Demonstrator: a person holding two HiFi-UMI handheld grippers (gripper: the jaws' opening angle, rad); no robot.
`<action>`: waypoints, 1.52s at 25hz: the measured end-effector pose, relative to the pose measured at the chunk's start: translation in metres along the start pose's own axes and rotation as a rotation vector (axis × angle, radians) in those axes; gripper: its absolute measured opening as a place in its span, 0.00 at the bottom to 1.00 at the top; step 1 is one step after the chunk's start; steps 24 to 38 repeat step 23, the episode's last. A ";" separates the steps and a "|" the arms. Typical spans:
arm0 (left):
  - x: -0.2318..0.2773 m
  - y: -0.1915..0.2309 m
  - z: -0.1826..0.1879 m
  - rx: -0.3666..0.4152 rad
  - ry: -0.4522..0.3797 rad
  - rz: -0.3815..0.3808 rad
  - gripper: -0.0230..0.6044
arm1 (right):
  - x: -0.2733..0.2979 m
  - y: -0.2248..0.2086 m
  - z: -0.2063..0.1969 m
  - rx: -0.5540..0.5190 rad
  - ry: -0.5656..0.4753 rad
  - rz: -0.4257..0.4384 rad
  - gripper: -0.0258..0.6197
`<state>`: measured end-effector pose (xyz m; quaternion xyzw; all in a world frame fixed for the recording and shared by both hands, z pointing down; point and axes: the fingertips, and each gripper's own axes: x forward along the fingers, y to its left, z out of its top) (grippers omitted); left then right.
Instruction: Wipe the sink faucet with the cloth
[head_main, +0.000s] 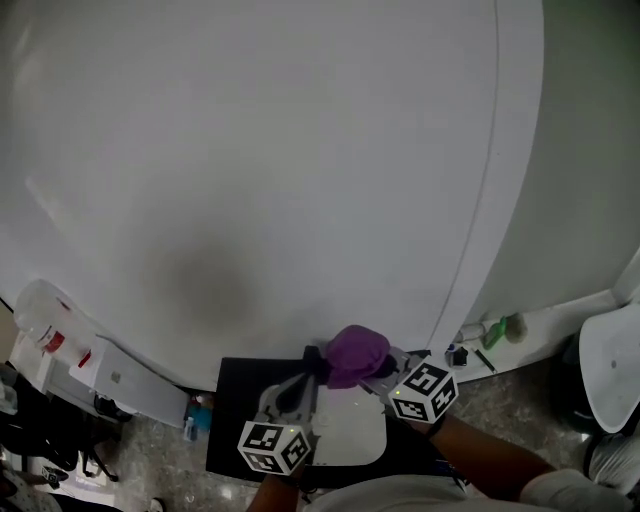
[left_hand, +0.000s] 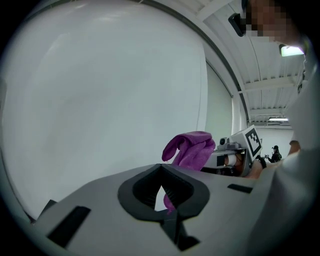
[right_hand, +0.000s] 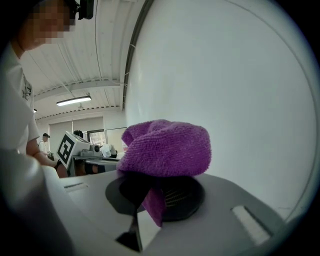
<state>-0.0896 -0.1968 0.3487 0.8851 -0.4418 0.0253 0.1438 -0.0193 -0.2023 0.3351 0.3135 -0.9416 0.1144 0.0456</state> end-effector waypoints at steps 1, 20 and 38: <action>0.000 0.002 0.002 -0.001 -0.001 0.003 0.04 | 0.001 0.000 0.002 -0.002 -0.001 0.001 0.11; 0.007 -0.001 0.012 0.031 -0.005 -0.009 0.04 | -0.008 0.011 0.028 -0.016 -0.020 0.039 0.11; 0.007 -0.002 0.012 0.027 -0.004 -0.010 0.04 | -0.008 0.008 0.027 -0.009 -0.017 0.038 0.11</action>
